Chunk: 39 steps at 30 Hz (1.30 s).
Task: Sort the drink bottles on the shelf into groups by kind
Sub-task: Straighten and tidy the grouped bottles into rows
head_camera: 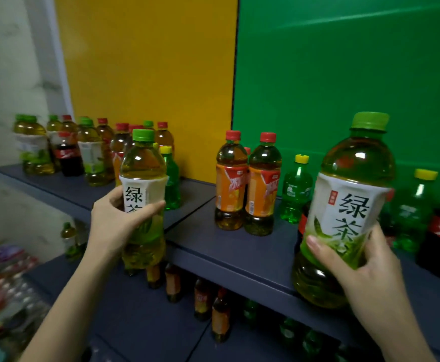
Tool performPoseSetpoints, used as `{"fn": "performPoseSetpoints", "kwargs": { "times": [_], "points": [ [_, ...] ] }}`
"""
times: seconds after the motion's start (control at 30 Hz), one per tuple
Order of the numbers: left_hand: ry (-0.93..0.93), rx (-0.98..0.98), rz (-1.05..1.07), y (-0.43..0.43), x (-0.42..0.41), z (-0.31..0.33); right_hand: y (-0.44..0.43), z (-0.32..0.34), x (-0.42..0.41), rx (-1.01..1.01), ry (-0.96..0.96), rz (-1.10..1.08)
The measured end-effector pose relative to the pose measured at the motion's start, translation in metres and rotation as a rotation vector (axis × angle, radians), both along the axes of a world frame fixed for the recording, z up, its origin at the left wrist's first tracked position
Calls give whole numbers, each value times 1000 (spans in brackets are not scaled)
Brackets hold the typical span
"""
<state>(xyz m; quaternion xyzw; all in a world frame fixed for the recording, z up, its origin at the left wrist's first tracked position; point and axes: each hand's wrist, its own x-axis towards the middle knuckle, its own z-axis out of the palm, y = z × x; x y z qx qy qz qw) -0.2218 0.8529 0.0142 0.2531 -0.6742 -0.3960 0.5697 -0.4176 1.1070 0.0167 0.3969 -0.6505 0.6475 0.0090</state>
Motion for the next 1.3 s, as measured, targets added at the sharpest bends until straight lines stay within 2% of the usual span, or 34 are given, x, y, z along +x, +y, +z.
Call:
{"fn": "performPoseSetpoints", "kwargs": {
  "times": [0.23,0.5,0.83,1.07,1.2,1.27,1.3],
  "points": [
    [-7,44,152,-6,82,-7,-74,-5,47,11,-9,240],
    [-51,70,298,-52,183,-20,-175,-21,123,40,-30,402],
    [-110,48,294,-165,302,-21,-316,-27,244,-1,-71,442],
    [-99,59,263,-241,340,-23,-396,-21,291,30,20,417],
    [-104,61,257,-254,335,-24,-406,-23,291,58,6,431],
    [-45,49,205,-351,361,-35,-511,-37,316,57,67,366],
    [-72,21,216,-360,359,-34,-512,-34,318,57,67,381]
  ]
}}
